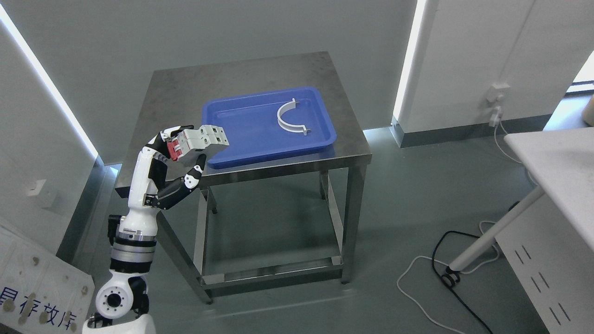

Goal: Place circuit breaker on shelf
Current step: 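Hold the breaker in the left hand while turning toward the bin shelf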

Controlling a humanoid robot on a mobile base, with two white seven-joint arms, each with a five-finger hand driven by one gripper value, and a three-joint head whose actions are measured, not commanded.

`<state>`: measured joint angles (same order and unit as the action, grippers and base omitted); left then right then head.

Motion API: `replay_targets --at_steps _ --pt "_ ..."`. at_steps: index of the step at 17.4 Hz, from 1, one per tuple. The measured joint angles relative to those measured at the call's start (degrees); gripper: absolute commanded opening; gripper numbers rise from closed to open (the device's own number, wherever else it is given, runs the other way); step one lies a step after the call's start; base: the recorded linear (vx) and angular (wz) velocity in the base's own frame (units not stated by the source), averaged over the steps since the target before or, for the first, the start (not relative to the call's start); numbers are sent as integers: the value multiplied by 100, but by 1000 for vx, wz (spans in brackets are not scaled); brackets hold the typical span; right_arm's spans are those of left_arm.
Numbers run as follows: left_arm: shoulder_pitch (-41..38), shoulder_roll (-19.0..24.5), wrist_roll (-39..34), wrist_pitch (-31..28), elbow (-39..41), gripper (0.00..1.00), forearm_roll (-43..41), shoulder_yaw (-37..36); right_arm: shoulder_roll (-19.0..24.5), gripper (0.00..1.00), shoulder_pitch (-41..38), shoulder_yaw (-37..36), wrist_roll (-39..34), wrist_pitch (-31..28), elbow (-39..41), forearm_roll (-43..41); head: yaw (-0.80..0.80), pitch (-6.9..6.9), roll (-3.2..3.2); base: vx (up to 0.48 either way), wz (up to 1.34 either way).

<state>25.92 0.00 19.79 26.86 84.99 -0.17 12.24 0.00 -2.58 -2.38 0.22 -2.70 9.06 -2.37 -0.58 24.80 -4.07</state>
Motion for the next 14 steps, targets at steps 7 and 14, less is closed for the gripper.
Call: replay_targets --at_steps 7,14 --pt "-63 0 -230 -385 362 15 96 33 0 100 -1 0 0 0 0 0 0 0 0 -337 -93" --pt "-80 0 -296 -549 573 15 212 53 0 100 -1 0 4 -1 -1 0 0 0 0 -402 139"
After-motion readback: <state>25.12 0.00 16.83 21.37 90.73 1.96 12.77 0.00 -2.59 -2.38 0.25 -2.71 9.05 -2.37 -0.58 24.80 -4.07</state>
